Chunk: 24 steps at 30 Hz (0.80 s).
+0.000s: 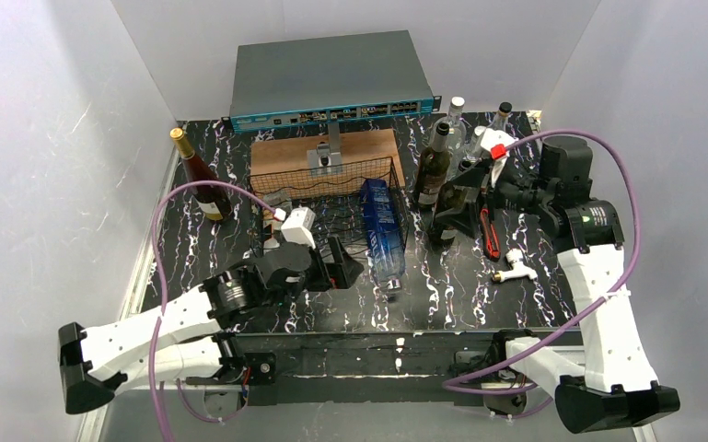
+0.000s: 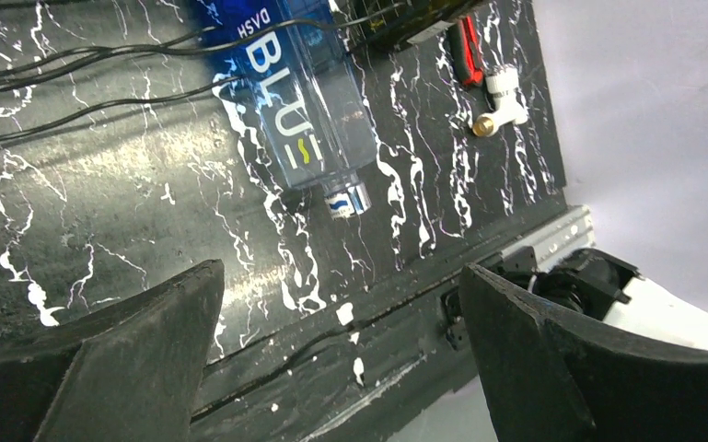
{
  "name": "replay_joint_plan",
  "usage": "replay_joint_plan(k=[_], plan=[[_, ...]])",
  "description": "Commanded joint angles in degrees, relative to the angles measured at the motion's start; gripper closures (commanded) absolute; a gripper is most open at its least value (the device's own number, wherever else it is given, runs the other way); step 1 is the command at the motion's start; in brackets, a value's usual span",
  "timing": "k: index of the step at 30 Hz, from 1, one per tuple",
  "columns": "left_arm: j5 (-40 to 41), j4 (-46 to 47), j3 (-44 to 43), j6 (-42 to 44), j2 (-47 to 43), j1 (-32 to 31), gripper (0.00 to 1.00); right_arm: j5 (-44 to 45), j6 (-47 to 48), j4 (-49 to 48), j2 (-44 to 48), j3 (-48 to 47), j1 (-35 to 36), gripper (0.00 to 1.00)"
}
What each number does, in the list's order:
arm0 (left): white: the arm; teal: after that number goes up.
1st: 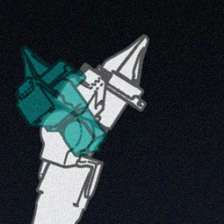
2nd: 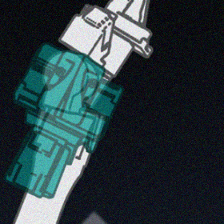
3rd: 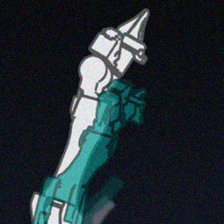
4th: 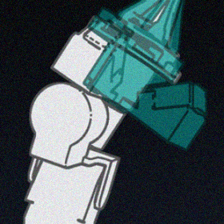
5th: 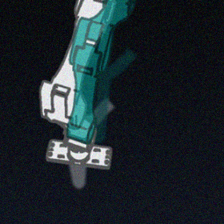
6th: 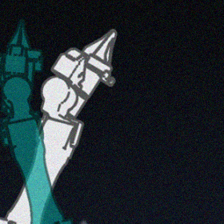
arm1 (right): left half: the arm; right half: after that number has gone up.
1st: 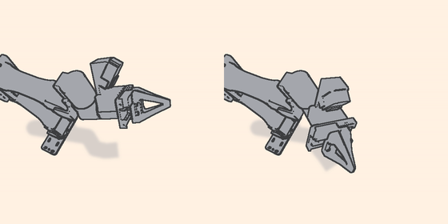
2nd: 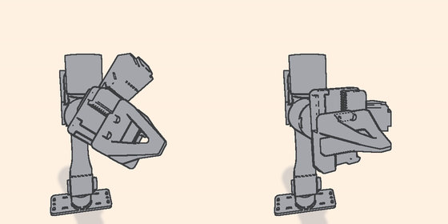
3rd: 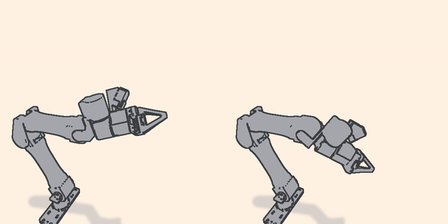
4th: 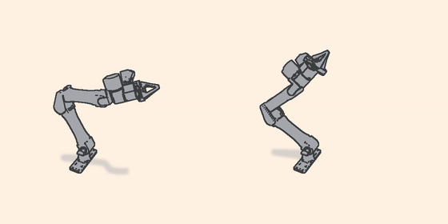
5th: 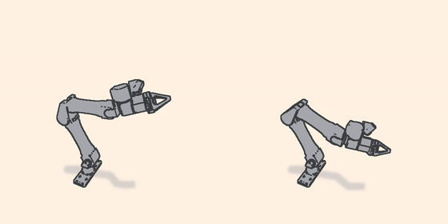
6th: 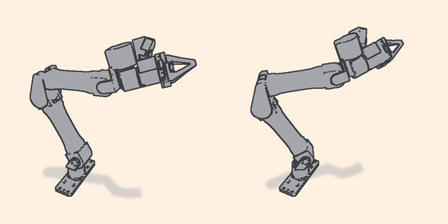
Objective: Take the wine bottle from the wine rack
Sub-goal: Pick up the wine bottle from the wine rack.
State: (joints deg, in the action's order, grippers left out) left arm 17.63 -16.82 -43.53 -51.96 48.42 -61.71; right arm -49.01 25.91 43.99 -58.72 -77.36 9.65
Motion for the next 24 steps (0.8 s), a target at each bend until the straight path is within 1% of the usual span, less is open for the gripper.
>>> replay_joint_plan(k=[1,5,10,13,17,24], plan=[[11.9,-0.7,-3.42,-0.7,4.14,-3.9,0.02,-6.18,-0.03,0.52,1.81,2.05,-3.17,0.02],[14.31,0.14,-5.8,-1.05,8.48,-6.48,0.02,-8.59,-1.06,-0.47,2.82,4.19,-5.5,0.02],[14.05,2.12,-6.54,-0.59,12.48,-7.58,0.02,-9.99,-2.09,-1.92,4.16,6.42,-6.96,0.02],[12.56,5.92,-4.8,0.9,13.05,-7.84,0.02,-10.46,-2.43,-2.38,4.62,7.16,-7.33,0.02],[12.83,11.61,-1.35,1.55,13.0,-8.02,0.02,-10.96,-2.87,-2.68,4.95,7.57,-7.62,0.02],[15.17,11.29,-2.5,1.1,16.44,-8.07,0.02,-11.19,-3.49,-3.19,5.01,8.03,-8.04,0.02]])
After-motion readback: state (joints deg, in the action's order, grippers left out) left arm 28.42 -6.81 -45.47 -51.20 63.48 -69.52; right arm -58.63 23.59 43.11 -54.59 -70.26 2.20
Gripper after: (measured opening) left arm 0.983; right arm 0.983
